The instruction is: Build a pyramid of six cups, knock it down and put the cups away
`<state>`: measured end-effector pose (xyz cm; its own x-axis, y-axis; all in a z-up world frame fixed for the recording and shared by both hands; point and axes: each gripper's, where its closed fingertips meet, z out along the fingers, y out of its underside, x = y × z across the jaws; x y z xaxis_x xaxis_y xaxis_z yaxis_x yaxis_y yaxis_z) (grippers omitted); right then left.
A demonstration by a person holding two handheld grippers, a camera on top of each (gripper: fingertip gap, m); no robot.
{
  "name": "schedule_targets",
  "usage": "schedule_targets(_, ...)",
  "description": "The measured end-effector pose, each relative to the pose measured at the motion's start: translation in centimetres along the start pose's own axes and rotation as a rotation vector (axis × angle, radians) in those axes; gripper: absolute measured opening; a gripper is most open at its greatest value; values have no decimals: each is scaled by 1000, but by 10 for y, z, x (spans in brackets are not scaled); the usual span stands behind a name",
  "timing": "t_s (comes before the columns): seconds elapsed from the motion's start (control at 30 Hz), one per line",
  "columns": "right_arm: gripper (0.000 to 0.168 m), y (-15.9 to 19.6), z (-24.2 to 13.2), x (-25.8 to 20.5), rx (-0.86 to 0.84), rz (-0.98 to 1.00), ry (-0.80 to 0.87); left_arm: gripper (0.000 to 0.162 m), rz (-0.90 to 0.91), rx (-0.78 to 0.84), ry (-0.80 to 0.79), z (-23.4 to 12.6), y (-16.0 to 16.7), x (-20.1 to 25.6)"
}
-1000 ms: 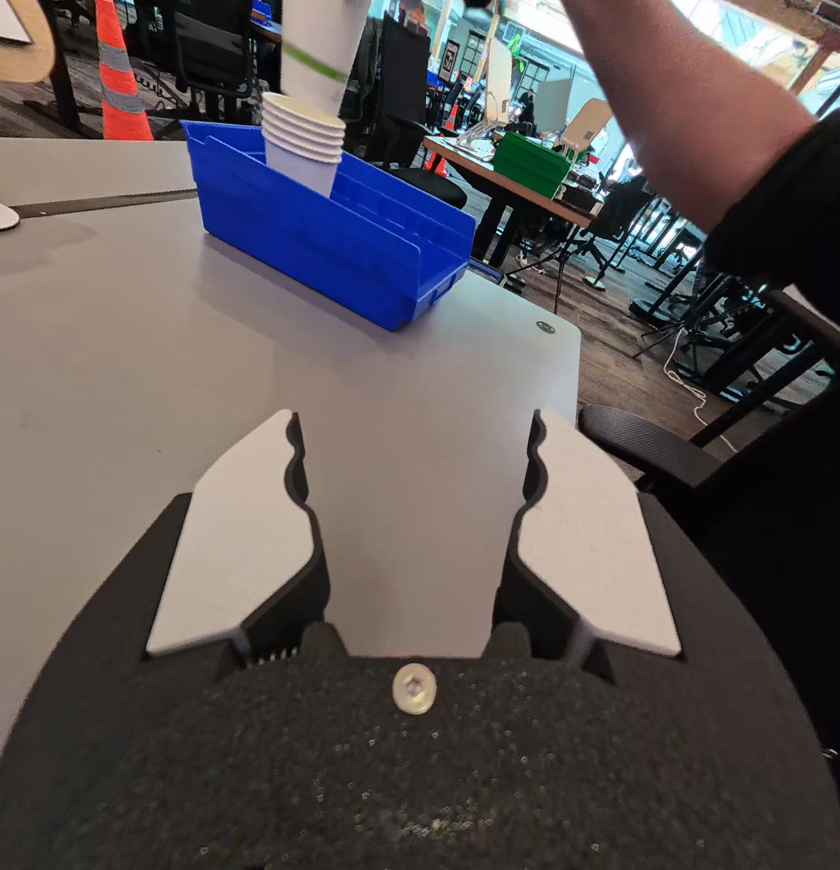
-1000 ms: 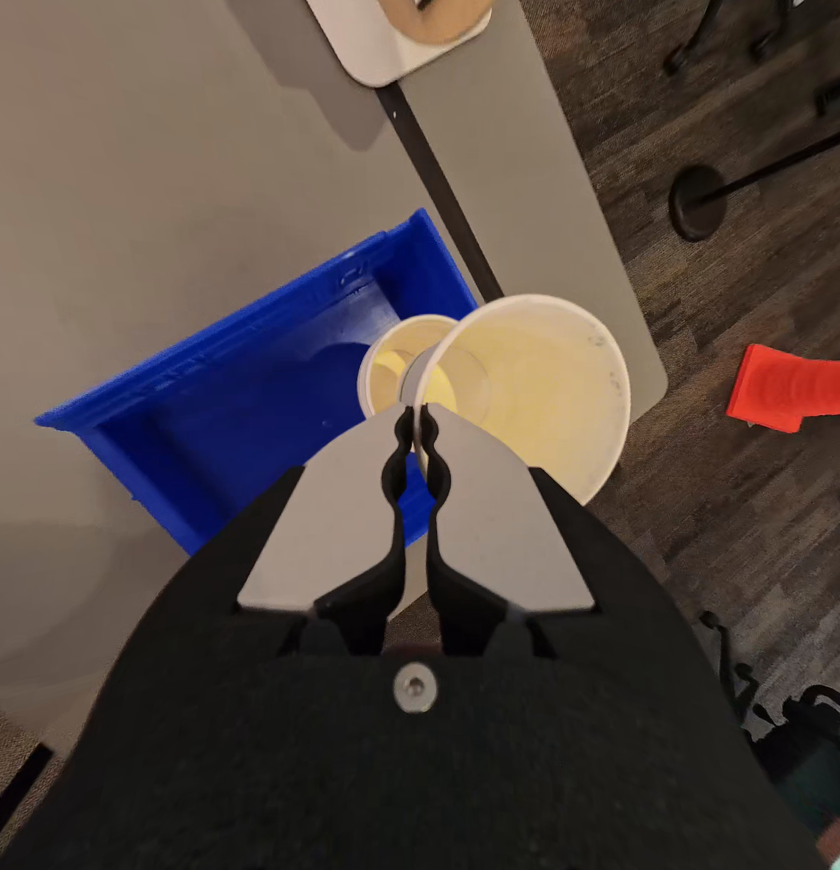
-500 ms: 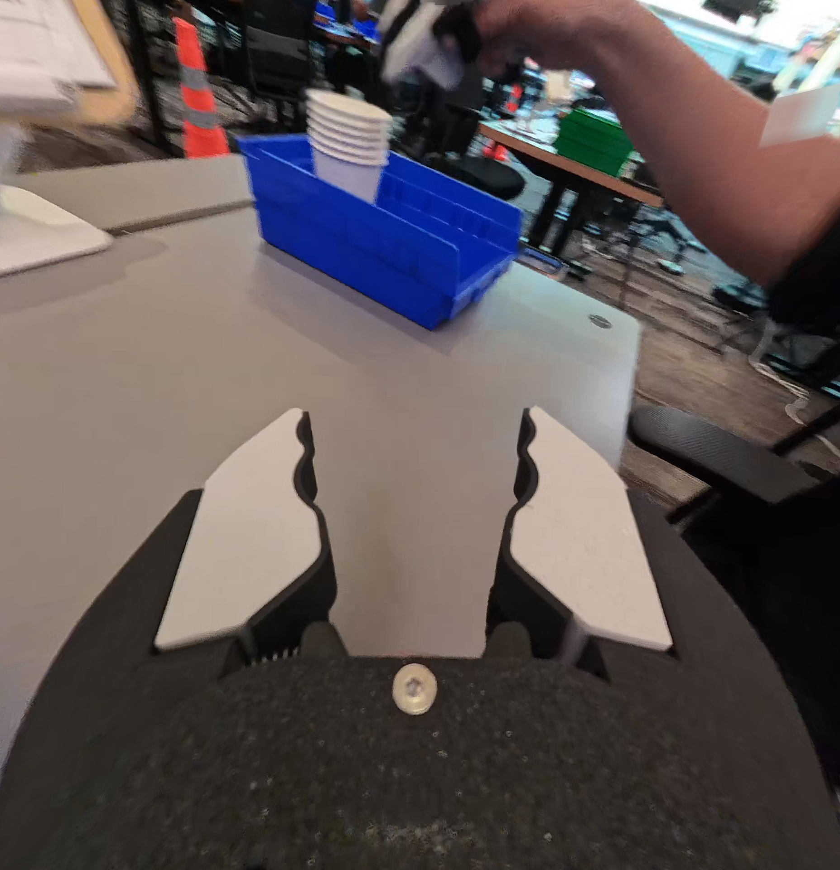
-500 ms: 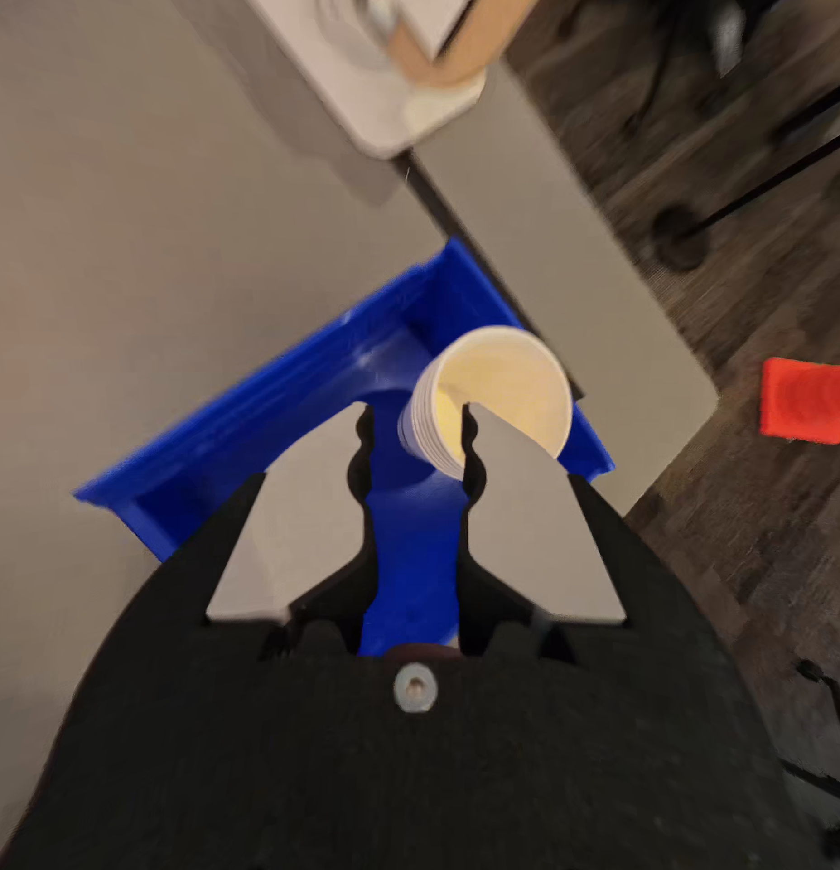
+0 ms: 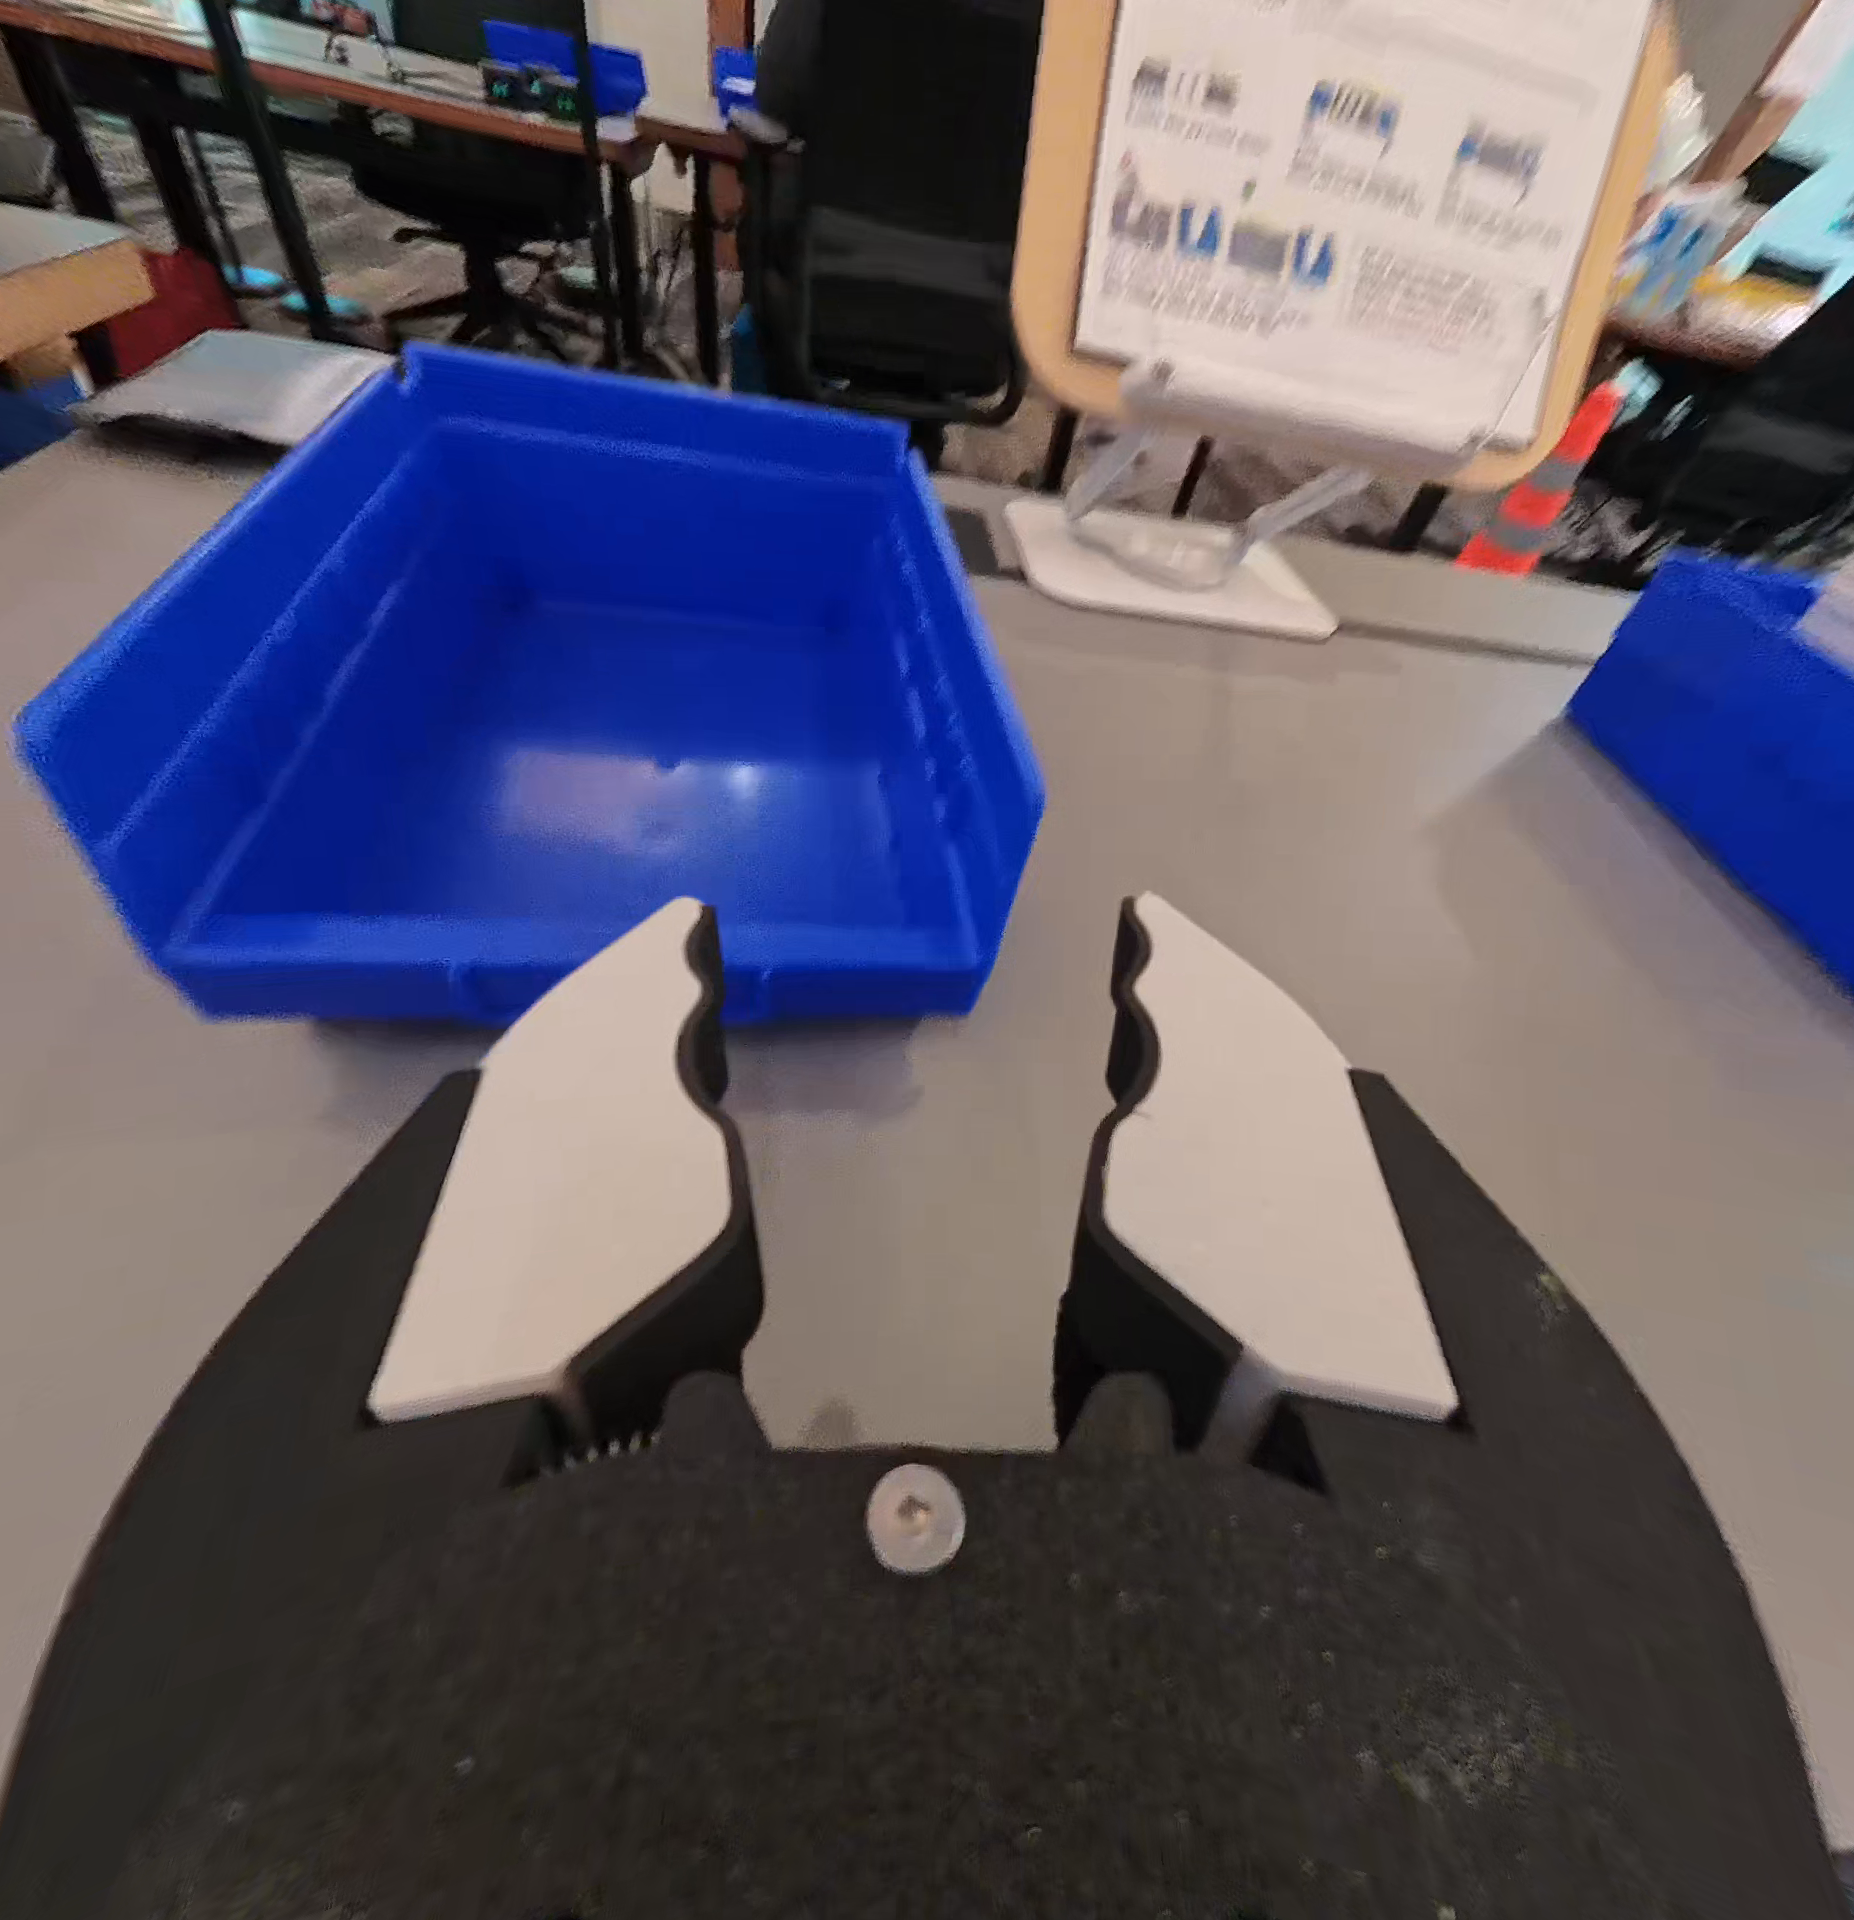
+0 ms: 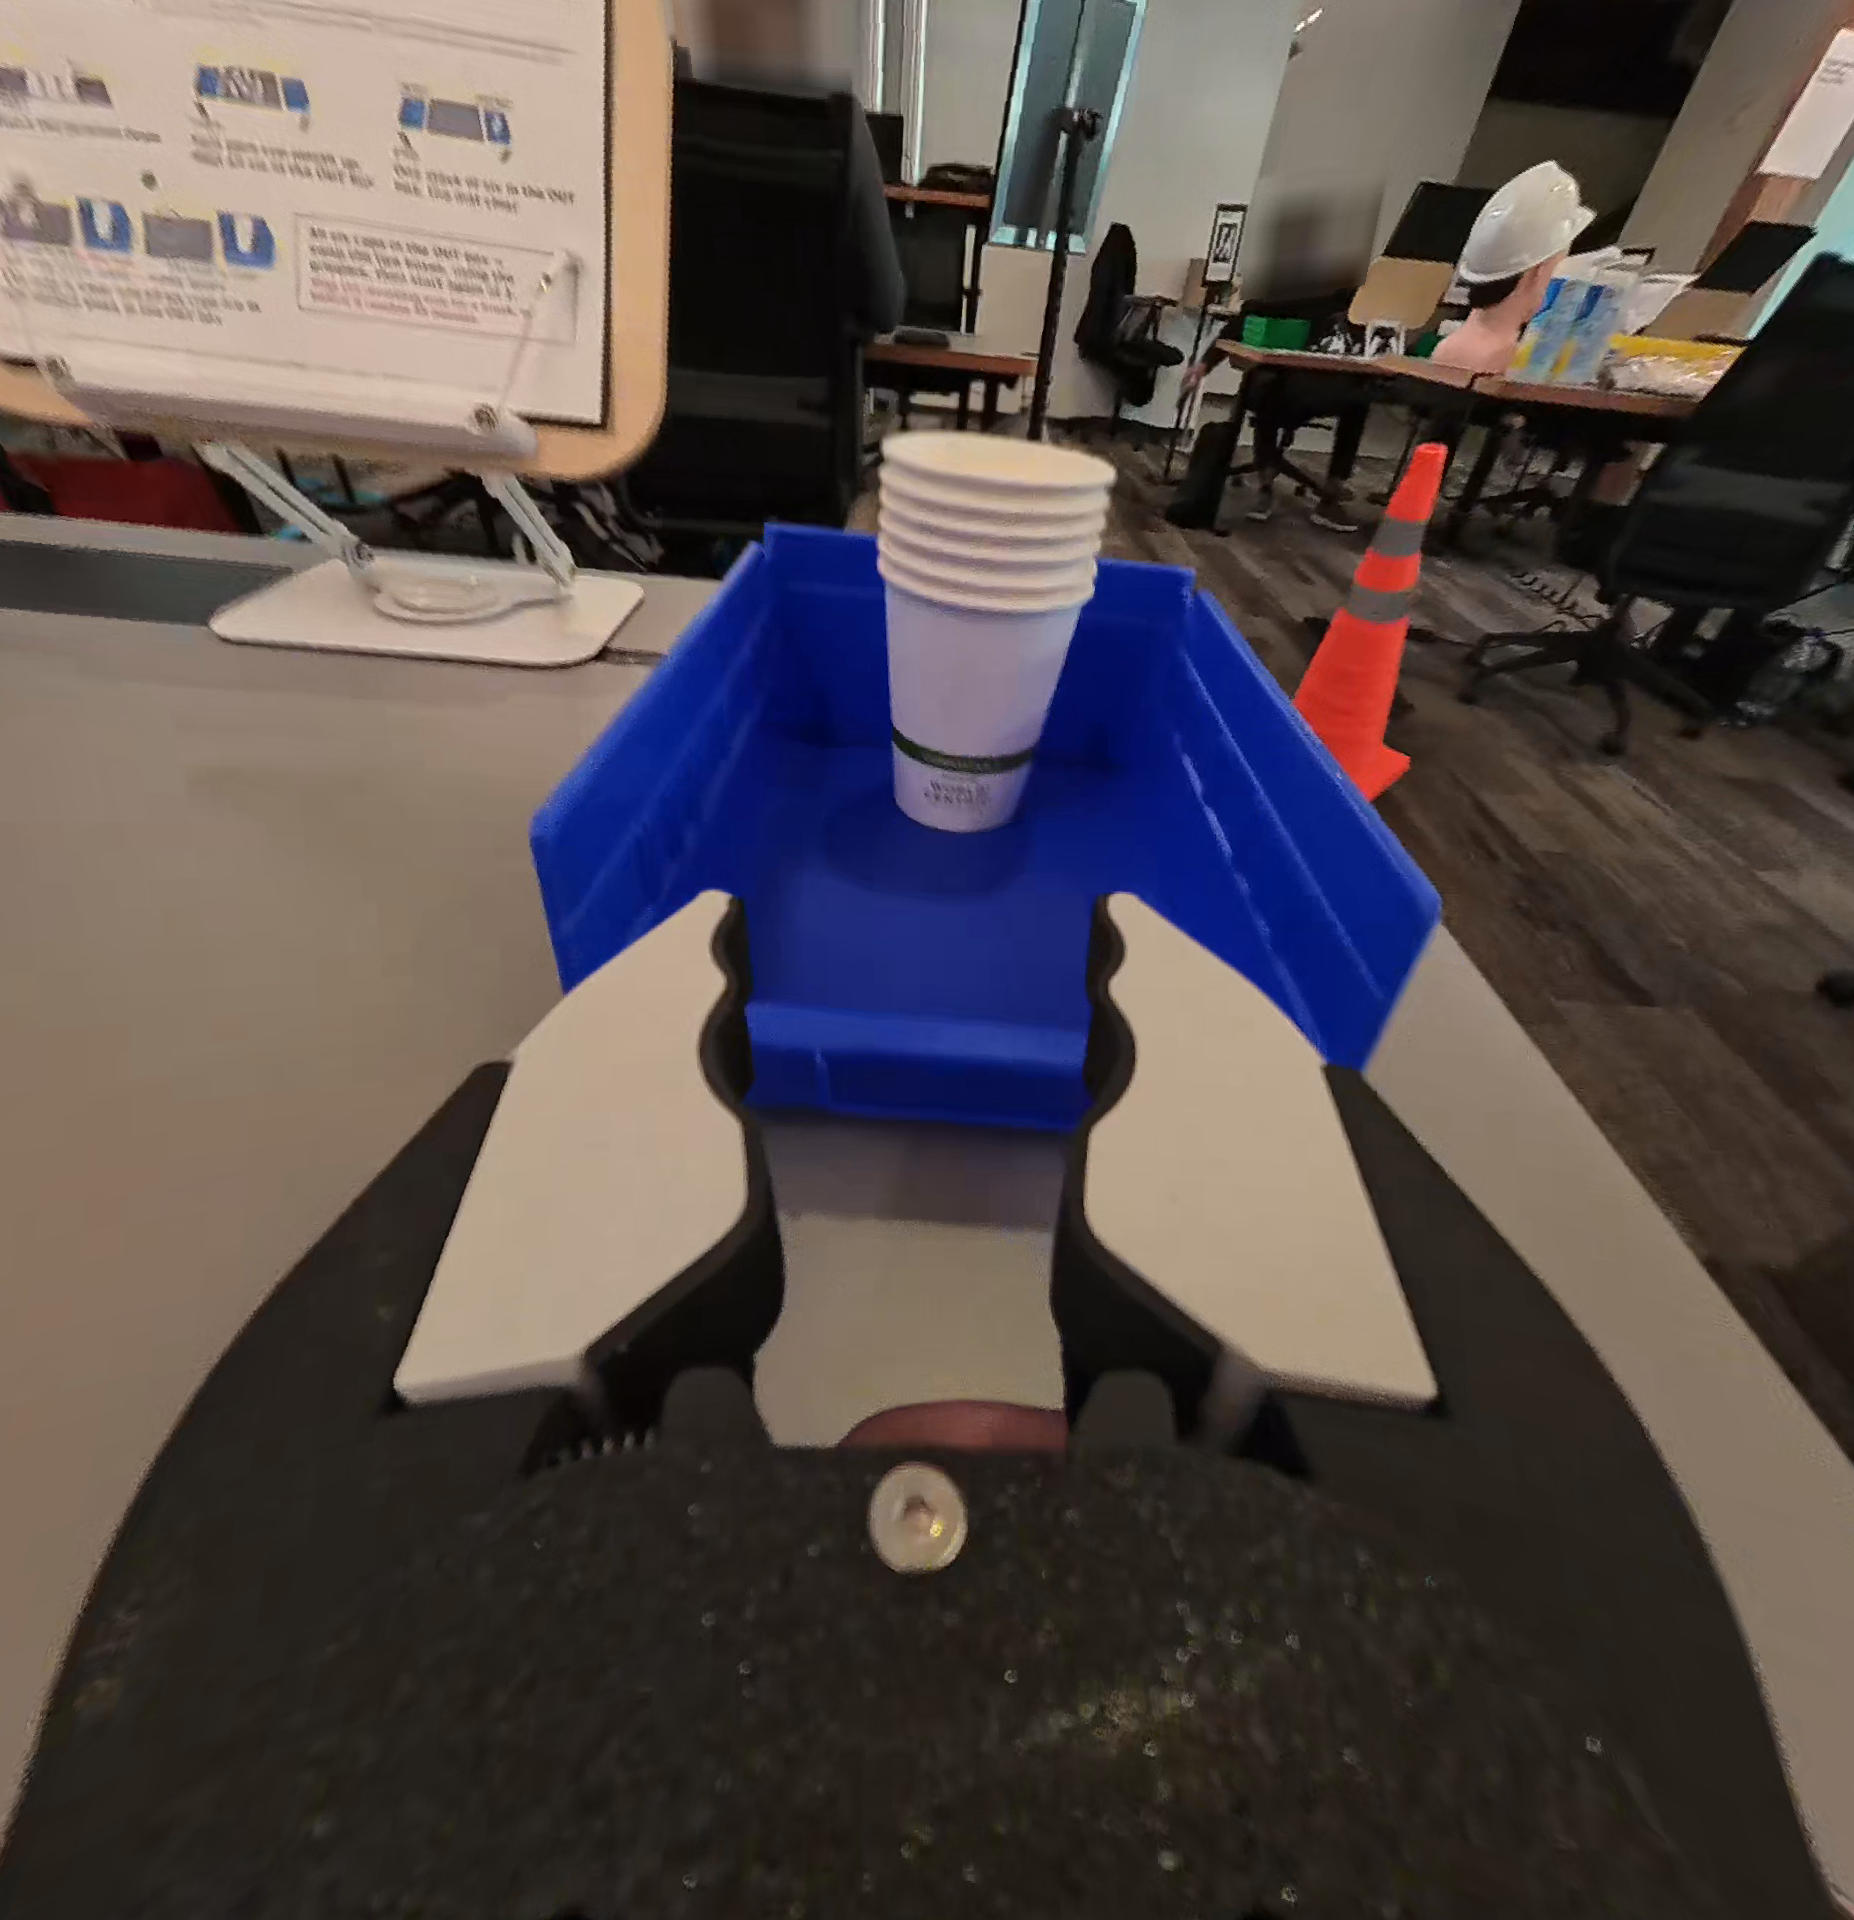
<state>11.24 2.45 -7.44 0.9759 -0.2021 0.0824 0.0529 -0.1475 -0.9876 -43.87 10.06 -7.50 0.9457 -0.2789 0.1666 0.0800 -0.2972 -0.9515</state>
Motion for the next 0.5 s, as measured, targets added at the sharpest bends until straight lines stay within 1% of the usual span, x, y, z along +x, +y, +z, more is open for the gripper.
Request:
schedule_targets(0.07,61,11,-8,7,-25,-12,23,73,10,-12,-30,-6,17,-9)
schedule_targets(0.17,60,18,-12,9,-20,59,10,75,-106,8,45,-9,13,-5)
schedule_targets(0.2,61,19,-11,9,-23,77,3,76,-118,14,63,-9,12,-3)
schedule_targets(0.3,61,16,-8,13,-5,51,14,76,-83,-13,50,-3,20,-5)
schedule_targets(0.37,60,17,-6,13,-6,27,16,76,-89,-23,71,0,22,-2)
schedule_targets(0.5,61,18,-5,16,-9,43,12,76,-52,-37,63,1,24,0)
